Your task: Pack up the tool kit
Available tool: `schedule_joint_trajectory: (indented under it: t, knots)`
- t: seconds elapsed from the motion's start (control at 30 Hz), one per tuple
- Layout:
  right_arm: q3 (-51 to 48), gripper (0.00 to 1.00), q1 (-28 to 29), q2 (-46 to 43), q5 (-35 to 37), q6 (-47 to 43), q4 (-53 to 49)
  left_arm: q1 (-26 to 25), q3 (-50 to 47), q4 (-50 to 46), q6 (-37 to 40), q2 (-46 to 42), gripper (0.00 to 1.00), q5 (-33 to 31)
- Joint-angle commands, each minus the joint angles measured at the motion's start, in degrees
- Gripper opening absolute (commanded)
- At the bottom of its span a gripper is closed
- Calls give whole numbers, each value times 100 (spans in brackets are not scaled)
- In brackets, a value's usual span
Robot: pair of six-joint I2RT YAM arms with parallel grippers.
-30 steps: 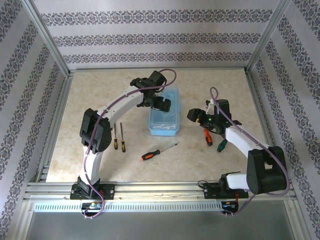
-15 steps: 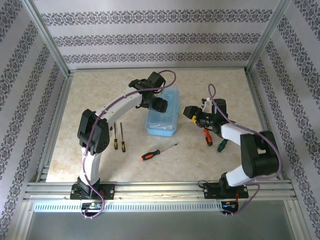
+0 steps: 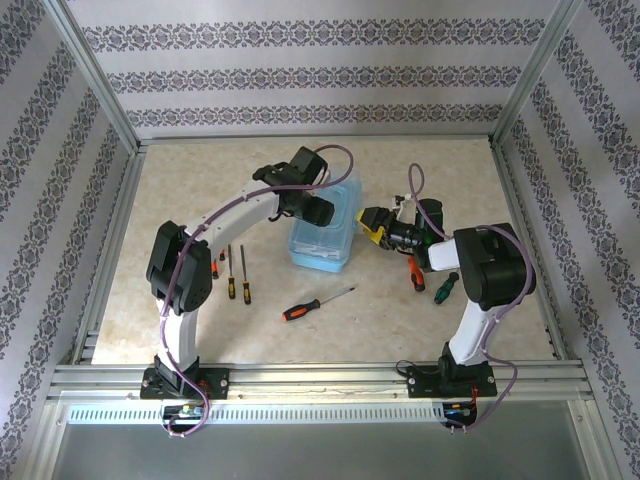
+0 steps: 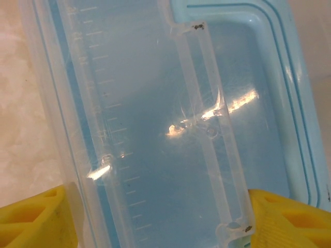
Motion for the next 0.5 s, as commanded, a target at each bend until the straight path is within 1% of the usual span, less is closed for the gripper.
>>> schedule_joint_trajectory:
  t: [0.0, 0.07, 0.2, 0.33, 0.47]
  knots:
    - [99, 77, -52, 287, -272, 358, 906, 115, -354, -11, 819, -174, 41, -499]
    - [110, 77, -54, 431, -326, 562, 1212, 131, -387, 10, 862, -206, 39, -474]
    - [48, 77, -44, 743, -407, 1208, 2214, 198, -406, 15, 897, -157, 32, -311]
    - [-3, 77, -18, 970, -436, 1576, 2798, 305, -411, 29, 854, -61, 32, 76]
    - [-24, 77, 44, 1132, -449, 1759, 3045, 407, -410, 11, 871, 44, 33, 321]
